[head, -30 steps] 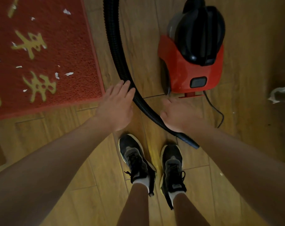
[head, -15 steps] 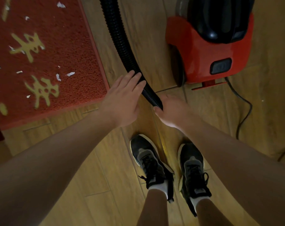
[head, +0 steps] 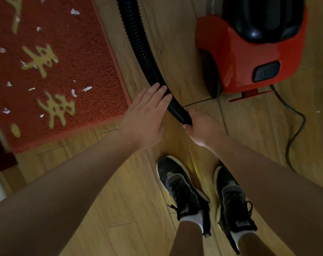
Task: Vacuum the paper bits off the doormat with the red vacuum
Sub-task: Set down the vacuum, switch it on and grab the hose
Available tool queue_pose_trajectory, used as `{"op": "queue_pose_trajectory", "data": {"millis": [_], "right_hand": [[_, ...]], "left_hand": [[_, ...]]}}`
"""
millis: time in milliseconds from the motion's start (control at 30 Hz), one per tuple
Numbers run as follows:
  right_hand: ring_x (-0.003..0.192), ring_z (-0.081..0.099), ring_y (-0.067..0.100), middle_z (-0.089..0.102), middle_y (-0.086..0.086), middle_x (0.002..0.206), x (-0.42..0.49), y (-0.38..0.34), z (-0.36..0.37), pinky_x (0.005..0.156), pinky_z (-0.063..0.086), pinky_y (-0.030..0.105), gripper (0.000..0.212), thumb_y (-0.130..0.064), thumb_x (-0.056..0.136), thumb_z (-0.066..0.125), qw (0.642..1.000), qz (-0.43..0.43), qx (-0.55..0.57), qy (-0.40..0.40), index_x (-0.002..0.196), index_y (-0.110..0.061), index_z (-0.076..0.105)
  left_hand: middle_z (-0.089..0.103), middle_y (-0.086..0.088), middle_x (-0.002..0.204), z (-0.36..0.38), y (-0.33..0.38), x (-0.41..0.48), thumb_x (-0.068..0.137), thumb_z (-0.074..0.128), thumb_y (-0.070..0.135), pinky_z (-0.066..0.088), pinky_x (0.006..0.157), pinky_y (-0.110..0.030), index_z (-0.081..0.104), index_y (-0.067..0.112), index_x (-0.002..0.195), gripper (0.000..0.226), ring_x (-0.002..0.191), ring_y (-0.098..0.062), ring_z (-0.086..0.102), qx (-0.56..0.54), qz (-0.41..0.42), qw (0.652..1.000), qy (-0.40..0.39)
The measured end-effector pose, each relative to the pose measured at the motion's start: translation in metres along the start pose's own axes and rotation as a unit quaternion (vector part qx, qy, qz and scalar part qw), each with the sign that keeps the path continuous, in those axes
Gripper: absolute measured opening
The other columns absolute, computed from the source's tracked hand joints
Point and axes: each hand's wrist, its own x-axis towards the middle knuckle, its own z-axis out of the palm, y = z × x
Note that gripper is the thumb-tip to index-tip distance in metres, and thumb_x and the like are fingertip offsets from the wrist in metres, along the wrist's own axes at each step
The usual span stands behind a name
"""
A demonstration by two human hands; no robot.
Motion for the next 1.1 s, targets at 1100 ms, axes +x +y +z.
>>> {"op": "queue_pose_trajectory", "data": {"millis": [1100], "right_hand": [[0.1,0.055,0.028,0.052,0.008,0.121,-0.115,-0.046,-0.157,0.07,0.039,0.034,0.046,-0.029,0.099,0.049,0.986,-0.079,-0.145,0.022,0.143,-0.019,0.039]], "left_hand": [[0.051,-0.003,0.136,-0.11,0.066,0.019,0.094,0.058,0.053,0.017,0.121,-0.057,0.043,0.035,0.145,0.056,0.135,-0.029,0.039,0.071,-0.009,0.995,-0.064]]}}
